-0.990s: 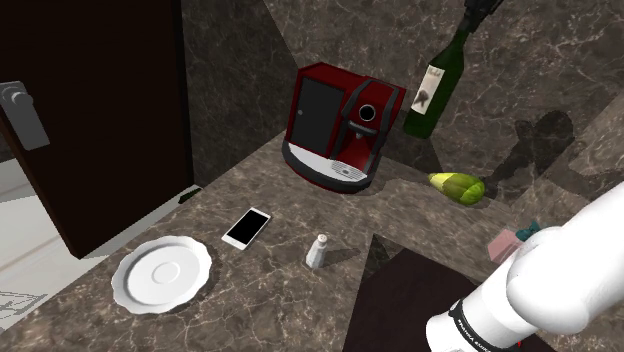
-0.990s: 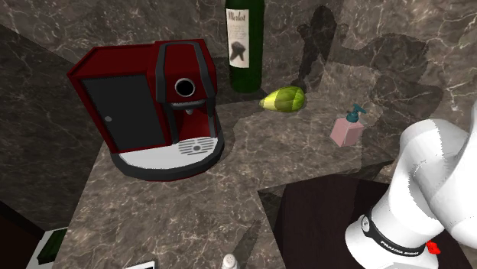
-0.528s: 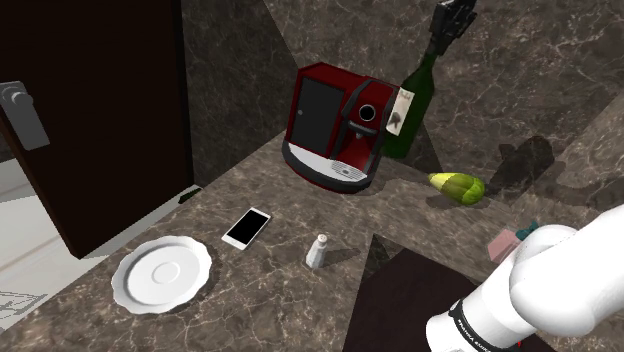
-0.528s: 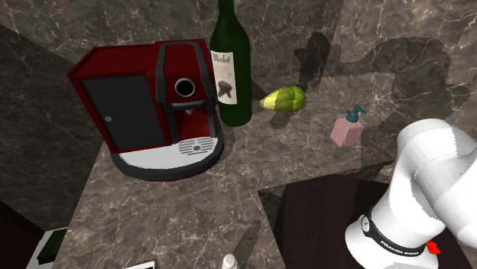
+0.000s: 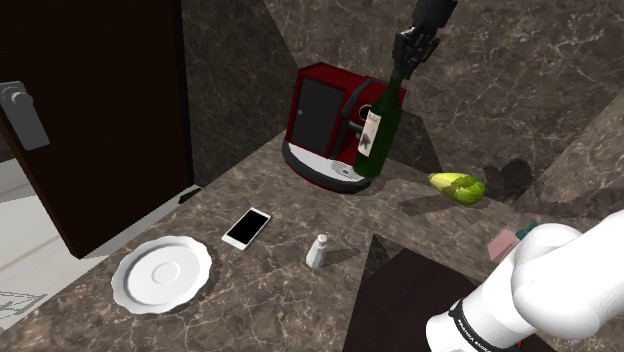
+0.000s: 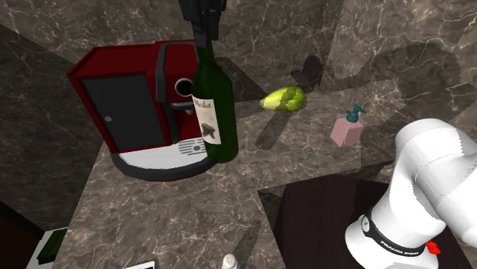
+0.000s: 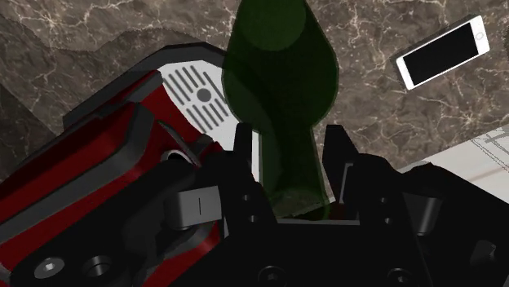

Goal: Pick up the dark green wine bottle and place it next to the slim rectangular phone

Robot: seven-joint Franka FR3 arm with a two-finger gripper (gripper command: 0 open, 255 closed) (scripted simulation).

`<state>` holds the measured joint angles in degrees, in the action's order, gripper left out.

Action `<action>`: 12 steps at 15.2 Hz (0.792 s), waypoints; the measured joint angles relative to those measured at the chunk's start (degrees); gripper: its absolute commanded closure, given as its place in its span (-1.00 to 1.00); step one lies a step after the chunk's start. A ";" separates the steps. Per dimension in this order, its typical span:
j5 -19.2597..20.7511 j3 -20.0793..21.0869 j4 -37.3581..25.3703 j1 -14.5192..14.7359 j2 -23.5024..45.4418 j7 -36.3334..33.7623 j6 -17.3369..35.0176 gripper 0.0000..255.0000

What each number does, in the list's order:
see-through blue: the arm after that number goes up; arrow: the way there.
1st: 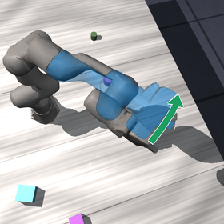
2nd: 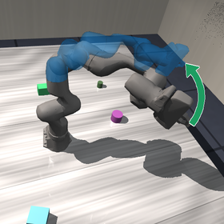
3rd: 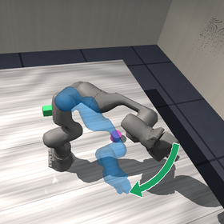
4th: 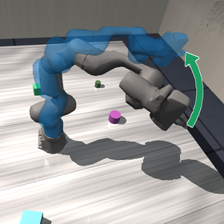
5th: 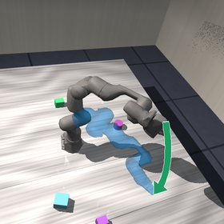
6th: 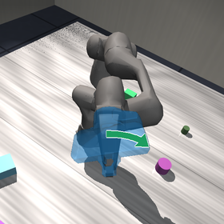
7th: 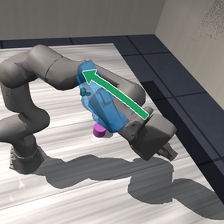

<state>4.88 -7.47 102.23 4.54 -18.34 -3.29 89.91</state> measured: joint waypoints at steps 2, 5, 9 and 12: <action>-0.23 1.37 2.67 0.68 0.03 -2.23 2.55 1.00; -0.53 3.42 6.74 1.74 0.19 -5.58 6.56 1.00; -0.96 6.04 10.13 3.18 1.89 -9.85 11.37 1.00; -1.14 7.88 12.39 4.22 3.37 -12.91 14.91 1.00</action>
<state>3.74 0.41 114.62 8.77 -14.97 -16.20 104.81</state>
